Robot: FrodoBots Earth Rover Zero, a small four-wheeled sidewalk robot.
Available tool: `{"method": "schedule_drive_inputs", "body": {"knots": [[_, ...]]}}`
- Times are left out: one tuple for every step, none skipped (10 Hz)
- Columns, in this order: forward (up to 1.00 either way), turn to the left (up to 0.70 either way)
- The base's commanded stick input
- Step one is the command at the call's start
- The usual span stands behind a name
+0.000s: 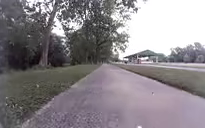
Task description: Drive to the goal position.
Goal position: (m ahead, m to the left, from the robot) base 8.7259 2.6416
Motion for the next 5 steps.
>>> {"method": "schedule_drive_inputs", "body": {"knots": [[0.70, 0.00], [0.70, 0.00], [0.70, 0.00], [0.70, 0.00], [0.70, 0.00]]}}
